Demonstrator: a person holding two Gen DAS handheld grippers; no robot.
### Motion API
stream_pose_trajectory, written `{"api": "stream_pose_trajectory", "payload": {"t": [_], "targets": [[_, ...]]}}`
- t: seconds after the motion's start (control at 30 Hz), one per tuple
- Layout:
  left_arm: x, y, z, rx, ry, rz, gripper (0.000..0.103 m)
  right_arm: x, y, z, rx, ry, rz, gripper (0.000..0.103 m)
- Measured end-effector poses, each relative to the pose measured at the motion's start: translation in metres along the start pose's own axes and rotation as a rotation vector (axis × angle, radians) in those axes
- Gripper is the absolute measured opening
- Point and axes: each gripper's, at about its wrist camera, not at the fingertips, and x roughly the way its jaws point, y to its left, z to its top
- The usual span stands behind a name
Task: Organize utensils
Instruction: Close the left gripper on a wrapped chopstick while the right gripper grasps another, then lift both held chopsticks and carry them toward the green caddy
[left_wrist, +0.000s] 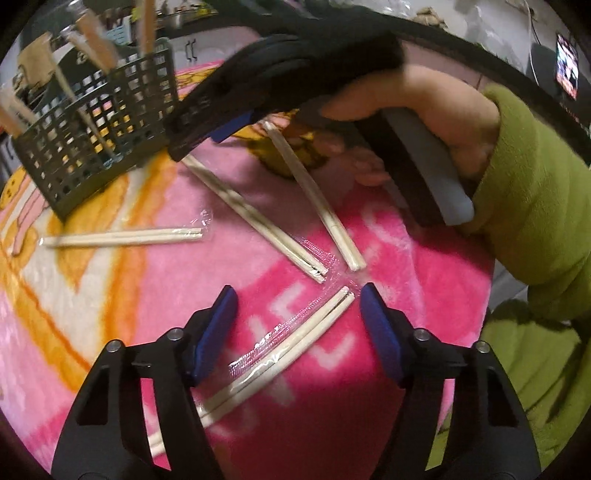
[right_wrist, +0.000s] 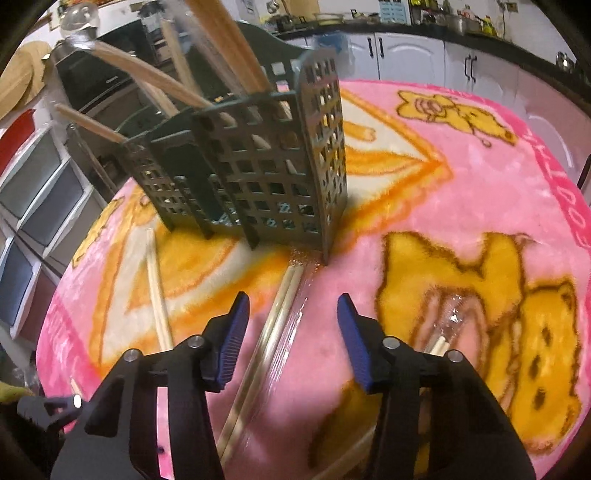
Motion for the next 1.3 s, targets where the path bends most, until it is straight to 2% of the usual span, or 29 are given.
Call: {"api": "stream_pose_trajectory", "payload": {"t": [0.2, 0.27, 0.4, 0.57, 0.7, 1.0, 1.3], "targets": [[0.005, -0.009, 0.006, 0.038, 0.009, 0.01, 0.04, 0.017, 0.004, 0.007, 0.0, 0.023, -0.062, 0.034], [0.01, -0.015, 0.009, 0.04, 0.012, 0.014, 0.038, 0.019, 0.005, 0.008, -0.007, 0.024, -0.076, 0.03], [0.009, -0.014, 0.01, 0.036, 0.014, 0.015, 0.029, 0.019, 0.004, 0.006, -0.02, 0.023, -0.079, 0.024], [0.01, -0.008, 0.009, 0.036, 0.021, 0.02, 0.02, 0.015, 0.0, 0.005, -0.009, 0.017, -0.063, 0.01], [0.007, -0.003, 0.007, 0.038, 0.03, 0.026, 0.015, 0.007, -0.004, 0.003, 0.018, 0.005, -0.028, 0.009], [-0.006, 0.018, 0.01, -0.001, 0.039, 0.061, 0.003, -0.037, 0.004, 0.008, 0.015, -0.113, 0.061, 0.008], [-0.026, 0.039, 0.018, -0.094, 0.011, 0.092, 0.003, -0.07, 0.014, 0.01, -0.025, -0.202, 0.063, 0.008]]}}
